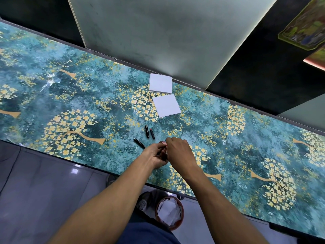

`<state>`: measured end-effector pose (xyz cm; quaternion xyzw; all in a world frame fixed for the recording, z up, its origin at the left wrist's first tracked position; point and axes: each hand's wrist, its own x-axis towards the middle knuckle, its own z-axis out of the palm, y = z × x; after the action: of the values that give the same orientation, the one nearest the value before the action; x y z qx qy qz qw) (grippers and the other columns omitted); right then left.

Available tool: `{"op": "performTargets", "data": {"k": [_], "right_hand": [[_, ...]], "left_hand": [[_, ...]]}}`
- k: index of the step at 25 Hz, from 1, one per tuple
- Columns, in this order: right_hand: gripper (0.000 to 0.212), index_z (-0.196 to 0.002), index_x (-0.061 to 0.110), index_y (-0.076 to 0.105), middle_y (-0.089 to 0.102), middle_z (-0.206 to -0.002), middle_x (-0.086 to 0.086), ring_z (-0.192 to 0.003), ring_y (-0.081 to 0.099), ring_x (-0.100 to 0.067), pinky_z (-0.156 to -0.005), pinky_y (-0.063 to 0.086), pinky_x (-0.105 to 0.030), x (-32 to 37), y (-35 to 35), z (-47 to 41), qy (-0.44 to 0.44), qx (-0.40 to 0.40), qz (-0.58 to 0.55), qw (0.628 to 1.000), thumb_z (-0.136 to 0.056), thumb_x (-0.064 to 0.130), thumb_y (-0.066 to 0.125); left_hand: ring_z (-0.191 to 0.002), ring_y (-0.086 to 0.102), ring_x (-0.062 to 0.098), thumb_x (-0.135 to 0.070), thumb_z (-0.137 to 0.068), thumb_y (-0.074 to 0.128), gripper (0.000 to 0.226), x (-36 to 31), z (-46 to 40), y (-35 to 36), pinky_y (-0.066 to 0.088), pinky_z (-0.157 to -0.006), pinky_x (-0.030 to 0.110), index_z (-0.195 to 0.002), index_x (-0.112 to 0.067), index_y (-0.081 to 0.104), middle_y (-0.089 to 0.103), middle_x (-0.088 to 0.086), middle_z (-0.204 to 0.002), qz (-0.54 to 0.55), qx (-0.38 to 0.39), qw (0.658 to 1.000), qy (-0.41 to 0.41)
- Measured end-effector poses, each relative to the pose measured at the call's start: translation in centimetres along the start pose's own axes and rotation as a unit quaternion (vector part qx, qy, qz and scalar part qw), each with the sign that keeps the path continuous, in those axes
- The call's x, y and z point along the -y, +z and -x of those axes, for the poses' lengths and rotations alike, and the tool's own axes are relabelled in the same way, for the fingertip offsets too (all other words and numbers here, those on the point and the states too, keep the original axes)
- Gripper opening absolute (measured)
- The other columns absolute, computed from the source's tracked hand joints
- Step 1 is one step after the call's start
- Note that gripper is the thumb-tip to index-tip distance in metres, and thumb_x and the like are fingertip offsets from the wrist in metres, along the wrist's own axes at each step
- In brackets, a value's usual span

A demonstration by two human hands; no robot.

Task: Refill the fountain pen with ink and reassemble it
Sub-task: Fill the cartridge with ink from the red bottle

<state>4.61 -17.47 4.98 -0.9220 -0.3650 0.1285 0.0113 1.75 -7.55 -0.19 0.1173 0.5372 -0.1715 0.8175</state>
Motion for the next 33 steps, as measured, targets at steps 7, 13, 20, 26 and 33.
{"op": "performTargets", "data": {"k": [7,13,20,26,33], "right_hand": [[0.017,-0.108,0.009,0.058,0.066,-0.105,-0.011,-0.097,0.062,-0.030,-0.080,0.042,-0.039,0.24,-0.15,-0.15,0.013,0.009,0.030,0.999,-0.100,0.015,0.046],[0.015,-0.110,0.010,0.055,0.063,-0.106,-0.011,-0.098,0.060,-0.031,-0.080,0.040,-0.038,0.01,-0.06,0.05,0.008,-0.004,0.012,1.000,-0.097,0.014,0.049],[0.019,-0.108,0.010,0.058,0.067,-0.105,-0.011,-0.096,0.062,-0.031,-0.077,0.040,-0.039,0.38,0.23,-0.46,0.030,0.013,0.022,0.999,-0.098,0.015,0.043],[0.021,-0.110,0.005,0.062,0.068,-0.105,-0.016,-0.097,0.064,-0.036,-0.067,0.036,-0.035,0.55,0.06,-0.20,0.073,0.038,-0.003,0.997,-0.100,0.013,0.046],[0.020,-0.107,0.010,0.056,0.065,-0.102,-0.012,-0.090,0.060,-0.034,-0.071,0.029,-0.037,0.28,0.62,0.11,0.055,-0.020,-0.034,0.998,-0.102,0.022,0.041]], "left_hand": [[-0.029,0.041,0.009,-0.007,-0.091,0.063,0.017,0.00,-0.09,0.13,0.043,-0.038,0.015,-0.074,-0.004,0.062,0.050,0.004,-0.043,0.027,0.004,1.000,-0.001],[-0.027,0.040,0.009,-0.004,-0.091,0.061,0.020,0.02,-0.16,0.21,0.042,-0.036,0.013,-0.071,-0.005,0.059,0.048,0.004,-0.042,0.027,0.011,1.000,0.002],[-0.025,0.038,0.009,-0.006,-0.092,0.061,0.022,0.07,0.21,0.18,0.041,-0.036,0.013,-0.071,-0.003,0.058,0.044,0.004,-0.038,0.019,0.005,1.000,0.003],[-0.025,0.039,0.010,-0.007,-0.092,0.062,0.024,0.03,0.12,0.18,0.043,-0.035,0.015,-0.068,-0.005,0.057,0.046,0.003,-0.039,0.020,-0.002,1.000,0.001],[-0.026,0.040,0.009,-0.005,-0.091,0.061,0.024,0.09,0.23,0.05,0.043,-0.038,0.014,-0.068,-0.005,0.055,0.044,0.004,-0.038,0.019,0.001,1.000,0.000]]}}
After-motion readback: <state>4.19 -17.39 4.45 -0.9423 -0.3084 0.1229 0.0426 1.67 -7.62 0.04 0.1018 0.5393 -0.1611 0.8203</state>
